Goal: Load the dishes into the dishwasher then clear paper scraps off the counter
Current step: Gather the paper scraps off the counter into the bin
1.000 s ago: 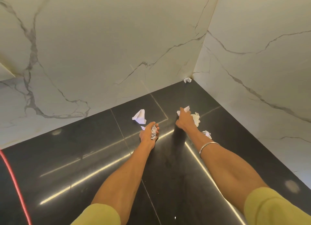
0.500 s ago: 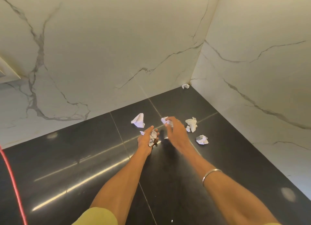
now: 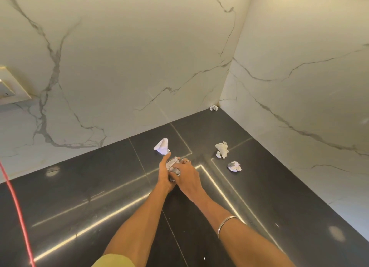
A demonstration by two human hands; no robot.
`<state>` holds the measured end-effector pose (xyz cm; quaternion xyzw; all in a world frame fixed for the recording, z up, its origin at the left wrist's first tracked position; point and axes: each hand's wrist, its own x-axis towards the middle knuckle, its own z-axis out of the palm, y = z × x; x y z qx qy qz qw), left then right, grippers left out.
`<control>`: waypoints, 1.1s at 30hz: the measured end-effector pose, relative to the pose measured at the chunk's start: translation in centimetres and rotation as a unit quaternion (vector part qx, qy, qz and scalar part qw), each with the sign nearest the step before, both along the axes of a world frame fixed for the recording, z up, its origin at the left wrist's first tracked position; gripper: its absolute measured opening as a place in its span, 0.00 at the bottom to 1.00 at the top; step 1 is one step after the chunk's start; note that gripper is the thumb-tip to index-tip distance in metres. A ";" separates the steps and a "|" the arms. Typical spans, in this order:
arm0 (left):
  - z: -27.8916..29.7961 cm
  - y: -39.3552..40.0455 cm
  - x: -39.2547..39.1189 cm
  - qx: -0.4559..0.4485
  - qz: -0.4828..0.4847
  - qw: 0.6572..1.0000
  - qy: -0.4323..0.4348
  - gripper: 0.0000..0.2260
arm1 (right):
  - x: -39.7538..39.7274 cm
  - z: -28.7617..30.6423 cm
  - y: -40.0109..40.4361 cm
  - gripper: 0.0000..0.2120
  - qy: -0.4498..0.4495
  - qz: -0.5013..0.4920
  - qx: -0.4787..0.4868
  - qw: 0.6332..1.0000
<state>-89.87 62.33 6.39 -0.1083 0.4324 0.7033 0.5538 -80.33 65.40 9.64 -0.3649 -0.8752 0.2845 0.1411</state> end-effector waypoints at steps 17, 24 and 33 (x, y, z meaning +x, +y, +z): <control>-0.7 2.7 -0.1 -0.090 -0.019 0.994 0.061 0.06 | 3.4 2.5 15.0 0.24 -0.103 -0.207 0.064 0.971; -1.2 3.2 -0.4 -0.102 -0.012 0.992 0.070 0.06 | 4.3 -2.1 16.5 0.19 -0.204 -0.187 -0.033 0.960; -0.9 2.8 -0.1 -0.082 0.003 0.996 0.041 0.06 | 2.5 0.1 11.7 0.12 0.064 -0.207 -0.126 0.968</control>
